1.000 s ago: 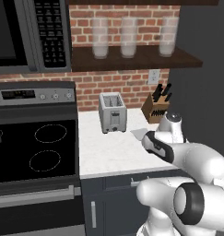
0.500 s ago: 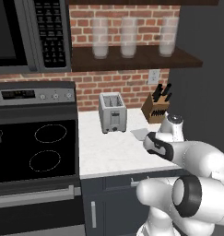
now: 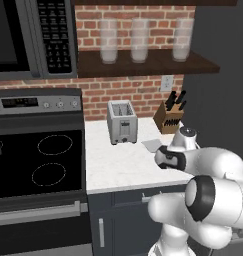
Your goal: Put the eggplant and corn in the pot. Retrieve the spatula and lightly stir the vegetables in the pot.
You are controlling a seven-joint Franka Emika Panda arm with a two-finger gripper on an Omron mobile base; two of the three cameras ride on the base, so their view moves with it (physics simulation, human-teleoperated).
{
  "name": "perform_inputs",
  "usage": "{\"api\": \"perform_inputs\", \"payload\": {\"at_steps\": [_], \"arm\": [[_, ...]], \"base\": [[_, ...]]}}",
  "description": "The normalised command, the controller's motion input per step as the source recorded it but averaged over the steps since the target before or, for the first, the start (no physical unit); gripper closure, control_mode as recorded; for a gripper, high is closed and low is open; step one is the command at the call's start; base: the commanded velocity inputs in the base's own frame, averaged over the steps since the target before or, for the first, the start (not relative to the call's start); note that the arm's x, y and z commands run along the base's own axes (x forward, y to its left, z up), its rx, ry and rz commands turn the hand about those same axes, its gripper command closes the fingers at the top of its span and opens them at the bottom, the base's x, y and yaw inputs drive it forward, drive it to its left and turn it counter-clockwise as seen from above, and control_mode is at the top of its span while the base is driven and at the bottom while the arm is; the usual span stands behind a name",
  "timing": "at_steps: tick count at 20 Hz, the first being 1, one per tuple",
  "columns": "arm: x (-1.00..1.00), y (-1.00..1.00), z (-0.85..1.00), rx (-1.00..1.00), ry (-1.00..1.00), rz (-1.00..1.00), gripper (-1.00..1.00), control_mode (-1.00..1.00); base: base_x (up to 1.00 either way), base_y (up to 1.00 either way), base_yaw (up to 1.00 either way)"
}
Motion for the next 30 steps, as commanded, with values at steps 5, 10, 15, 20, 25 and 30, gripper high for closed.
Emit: {"api": "perform_inputs", "payload": {"at_steps": [5,10,15,20,25,30], "arm": [[0.31,-0.11,-0.08,0.0,0.02,0.0,-1.0,-1.0],[0.35,-0.05,-0.17,0.0,0.05,0.0,-1.0,-1.0],[0.06,0.0,-0.24,0.0,0.08,0.0,-1.0,-1.0],[0.0,0.0,-0.34,0.0,0.1,0.01,-1.0,-1.0],[0.0,0.0,-0.29,0.0,0.07,0.01,1.0,-1.0],[-0.04,0.0,-0.11,0.0,0.01,0.03,1.0,-1.0]], "base": [[0.0,0.0,0.0],[0.0,0.0,0.0],[0.0,0.0,0.0],[0.0,0.0,0.0],[0.0,0.0,0.0],[0.0,0.0,0.0]]}}
